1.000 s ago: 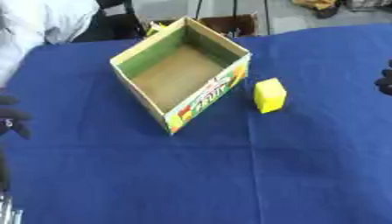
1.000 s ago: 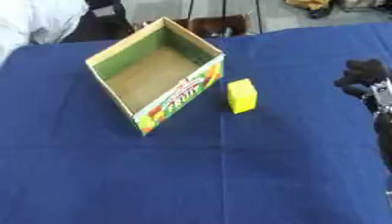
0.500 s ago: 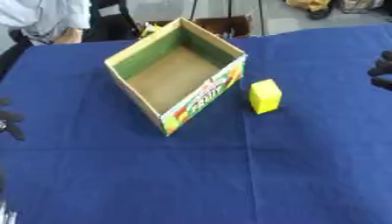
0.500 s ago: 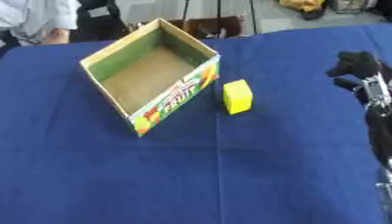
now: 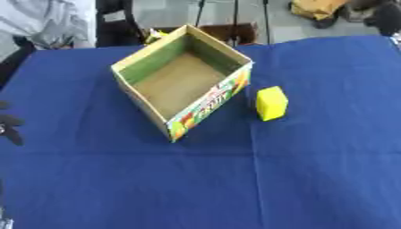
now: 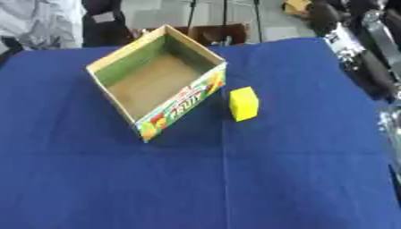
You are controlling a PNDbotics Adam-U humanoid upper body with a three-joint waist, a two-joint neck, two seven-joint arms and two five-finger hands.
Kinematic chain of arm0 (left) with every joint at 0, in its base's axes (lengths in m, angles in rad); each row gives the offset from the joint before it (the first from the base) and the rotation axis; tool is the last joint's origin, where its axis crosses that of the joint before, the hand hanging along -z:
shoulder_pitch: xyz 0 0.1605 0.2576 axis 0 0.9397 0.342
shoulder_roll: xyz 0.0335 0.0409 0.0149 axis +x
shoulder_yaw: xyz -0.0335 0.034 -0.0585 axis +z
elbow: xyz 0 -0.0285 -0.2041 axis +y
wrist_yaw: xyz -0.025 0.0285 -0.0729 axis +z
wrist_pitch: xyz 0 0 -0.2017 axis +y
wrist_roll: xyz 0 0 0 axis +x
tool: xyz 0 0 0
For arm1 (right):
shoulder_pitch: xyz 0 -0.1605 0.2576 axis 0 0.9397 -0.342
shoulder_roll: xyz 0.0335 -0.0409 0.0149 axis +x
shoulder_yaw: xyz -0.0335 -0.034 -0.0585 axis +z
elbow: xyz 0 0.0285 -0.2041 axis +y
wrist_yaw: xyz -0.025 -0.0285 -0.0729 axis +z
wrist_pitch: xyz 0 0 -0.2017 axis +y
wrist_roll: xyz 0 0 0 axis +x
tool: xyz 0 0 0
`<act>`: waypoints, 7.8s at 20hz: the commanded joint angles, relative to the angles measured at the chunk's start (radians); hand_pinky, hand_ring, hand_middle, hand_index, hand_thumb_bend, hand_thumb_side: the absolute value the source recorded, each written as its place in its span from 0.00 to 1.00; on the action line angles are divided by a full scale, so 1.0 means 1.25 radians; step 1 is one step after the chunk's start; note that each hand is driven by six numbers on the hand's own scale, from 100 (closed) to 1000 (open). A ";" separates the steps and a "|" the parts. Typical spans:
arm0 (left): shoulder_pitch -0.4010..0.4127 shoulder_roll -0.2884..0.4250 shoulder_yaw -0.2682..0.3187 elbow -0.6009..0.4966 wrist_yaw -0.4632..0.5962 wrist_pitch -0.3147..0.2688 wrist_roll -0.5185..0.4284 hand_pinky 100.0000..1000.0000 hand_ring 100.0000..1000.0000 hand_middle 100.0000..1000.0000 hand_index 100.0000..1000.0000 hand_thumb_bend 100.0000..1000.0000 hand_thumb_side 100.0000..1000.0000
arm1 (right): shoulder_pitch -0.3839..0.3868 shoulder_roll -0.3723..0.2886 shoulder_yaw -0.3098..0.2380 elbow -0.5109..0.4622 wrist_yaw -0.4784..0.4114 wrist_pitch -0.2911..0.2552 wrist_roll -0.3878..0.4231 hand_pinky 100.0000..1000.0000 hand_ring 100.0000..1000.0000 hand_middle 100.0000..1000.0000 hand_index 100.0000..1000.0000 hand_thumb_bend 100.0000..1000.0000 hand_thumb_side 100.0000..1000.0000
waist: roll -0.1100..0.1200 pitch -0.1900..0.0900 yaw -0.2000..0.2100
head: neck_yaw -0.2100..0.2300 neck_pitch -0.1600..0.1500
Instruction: Pick up objects on the table and place them in the box.
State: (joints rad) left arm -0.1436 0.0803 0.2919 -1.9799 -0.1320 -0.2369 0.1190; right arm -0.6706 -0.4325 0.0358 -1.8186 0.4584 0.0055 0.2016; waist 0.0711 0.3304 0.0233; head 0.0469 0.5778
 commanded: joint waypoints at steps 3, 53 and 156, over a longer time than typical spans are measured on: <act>0.005 0.021 -0.010 -0.016 0.004 -0.001 -0.012 0.18 0.41 0.51 0.87 0.29 0.97 | -0.071 -0.075 0.056 0.063 0.065 -0.041 0.048 0.79 0.89 0.77 0.84 0.53 1.00 | -0.004 -0.022 0.015 | -0.016 -0.010; 0.003 0.007 -0.014 -0.016 -0.002 0.005 -0.026 0.17 0.40 0.51 0.87 0.29 0.96 | -0.394 -0.009 0.134 0.618 0.321 -0.210 0.564 0.81 0.93 0.75 0.86 0.46 0.17 | -0.008 0.002 0.023 | -0.034 -0.020; -0.009 0.001 -0.030 -0.016 0.010 0.012 -0.052 0.16 0.40 0.50 0.87 0.27 0.95 | -0.503 0.287 0.058 0.547 0.455 0.070 0.324 0.69 0.65 0.31 0.31 0.31 0.16 | -0.024 0.018 0.076 | -0.088 -0.065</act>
State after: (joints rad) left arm -0.1462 0.0705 0.2561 -1.9799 -0.1231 -0.2210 0.0563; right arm -1.2792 -0.0831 0.1061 -1.1312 1.0100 0.0960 0.6129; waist 0.0388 0.3717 0.1161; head -0.0603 0.5084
